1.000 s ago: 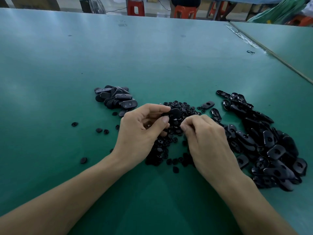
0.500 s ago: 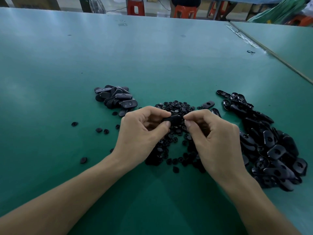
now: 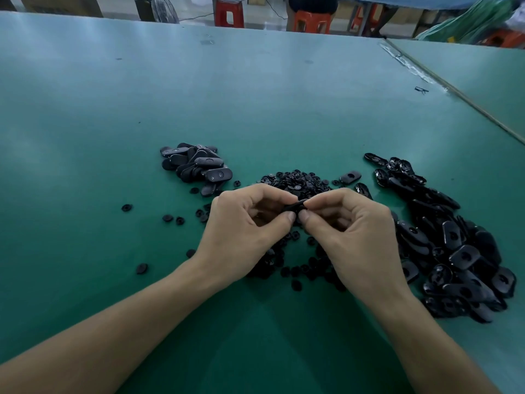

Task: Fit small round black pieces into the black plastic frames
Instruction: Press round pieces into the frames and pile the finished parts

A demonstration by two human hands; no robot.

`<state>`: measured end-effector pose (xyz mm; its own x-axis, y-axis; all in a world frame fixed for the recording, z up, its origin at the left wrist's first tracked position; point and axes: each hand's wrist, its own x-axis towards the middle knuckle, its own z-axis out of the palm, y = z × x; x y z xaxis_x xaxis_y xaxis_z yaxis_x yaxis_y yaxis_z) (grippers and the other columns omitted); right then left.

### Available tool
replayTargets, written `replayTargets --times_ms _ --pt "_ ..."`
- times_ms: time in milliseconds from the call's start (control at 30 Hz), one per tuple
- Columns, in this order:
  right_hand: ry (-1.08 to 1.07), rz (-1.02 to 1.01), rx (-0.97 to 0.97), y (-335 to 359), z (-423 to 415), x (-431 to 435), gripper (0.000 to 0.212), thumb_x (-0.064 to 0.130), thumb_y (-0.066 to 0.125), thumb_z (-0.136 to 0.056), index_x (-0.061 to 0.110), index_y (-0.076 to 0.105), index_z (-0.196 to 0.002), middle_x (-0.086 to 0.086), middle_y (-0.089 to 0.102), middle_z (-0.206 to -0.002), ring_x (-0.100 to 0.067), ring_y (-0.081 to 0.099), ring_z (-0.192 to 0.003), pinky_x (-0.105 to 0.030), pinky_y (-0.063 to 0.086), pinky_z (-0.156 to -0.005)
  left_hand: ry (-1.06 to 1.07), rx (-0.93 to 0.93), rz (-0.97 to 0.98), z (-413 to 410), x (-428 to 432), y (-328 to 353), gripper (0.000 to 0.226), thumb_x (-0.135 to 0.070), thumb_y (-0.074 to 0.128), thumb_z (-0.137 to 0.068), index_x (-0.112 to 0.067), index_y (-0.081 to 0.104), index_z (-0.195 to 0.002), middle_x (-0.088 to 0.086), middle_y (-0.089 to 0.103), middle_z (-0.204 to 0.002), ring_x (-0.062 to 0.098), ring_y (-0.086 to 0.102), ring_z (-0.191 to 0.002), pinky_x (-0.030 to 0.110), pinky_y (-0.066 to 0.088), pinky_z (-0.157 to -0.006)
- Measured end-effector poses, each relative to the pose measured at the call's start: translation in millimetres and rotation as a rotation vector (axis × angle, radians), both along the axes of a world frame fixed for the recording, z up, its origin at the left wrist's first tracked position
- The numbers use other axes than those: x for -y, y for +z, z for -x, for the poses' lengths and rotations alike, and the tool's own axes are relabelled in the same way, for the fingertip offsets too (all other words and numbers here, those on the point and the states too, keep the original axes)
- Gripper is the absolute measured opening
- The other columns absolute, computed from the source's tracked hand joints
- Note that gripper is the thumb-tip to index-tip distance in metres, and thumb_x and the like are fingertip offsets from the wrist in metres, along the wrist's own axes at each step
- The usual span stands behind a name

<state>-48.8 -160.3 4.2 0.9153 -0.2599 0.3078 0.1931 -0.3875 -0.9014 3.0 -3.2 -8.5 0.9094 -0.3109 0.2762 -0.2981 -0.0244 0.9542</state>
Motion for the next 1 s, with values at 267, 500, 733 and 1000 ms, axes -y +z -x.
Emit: replayTargets --times_ms 267,500,733,1000 --pt "0.011 -0.031 -0.018 -2.0 -2.0 -1.0 0.018 0.008 0.079 -0.083 0.025 0.073 -0.08 0.009 0.074 -0.077 -0.009 0.071 -0.073 -0.022 0.056 -0.069 -0.042 -0.001 0.012 -0.6 1.3 1.6 0.019 -0.012 0.074 -0.077 -0.023 0.074 -0.093 -0.004 0.076 -0.083 0.01 0.072 -0.074 0.021 0.055 -0.067" --pt "0.036 0.024 0.051 -1.4 1.0 -6.5 0.026 0.006 0.078 -0.084 0.032 0.076 -0.086 0.018 0.075 -0.082 -0.002 0.071 -0.077 -0.013 0.052 -0.072 -0.007 0.041 -0.001 -0.8 0.3 0.8 0.02 -0.009 0.071 -0.079 -0.024 0.071 -0.093 -0.002 0.075 -0.083 0.023 0.072 -0.073 0.027 0.059 -0.06" --pt "0.059 0.053 0.064 2.1 2.6 -3.2 0.024 0.007 0.078 -0.084 0.027 0.08 -0.095 0.018 0.076 -0.089 -0.001 0.072 -0.085 -0.014 0.054 -0.075 -0.011 0.028 -0.002 -2.5 0.7 0.5 0.016 -0.015 0.072 -0.082 -0.026 0.069 -0.094 0.001 0.073 -0.084 0.029 0.068 -0.075 0.024 0.057 -0.058" --pt "0.058 0.133 0.027 0.9 -0.5 6.2 0.028 0.013 0.076 -0.086 0.035 0.073 -0.102 0.015 0.072 -0.093 -0.007 0.069 -0.086 -0.014 0.052 -0.073 -0.043 0.02 -0.012 -1.0 1.6 -1.3 0.014 -0.018 0.072 -0.083 -0.026 0.069 -0.093 0.004 0.074 -0.085 0.034 0.067 -0.077 0.041 0.06 -0.066"
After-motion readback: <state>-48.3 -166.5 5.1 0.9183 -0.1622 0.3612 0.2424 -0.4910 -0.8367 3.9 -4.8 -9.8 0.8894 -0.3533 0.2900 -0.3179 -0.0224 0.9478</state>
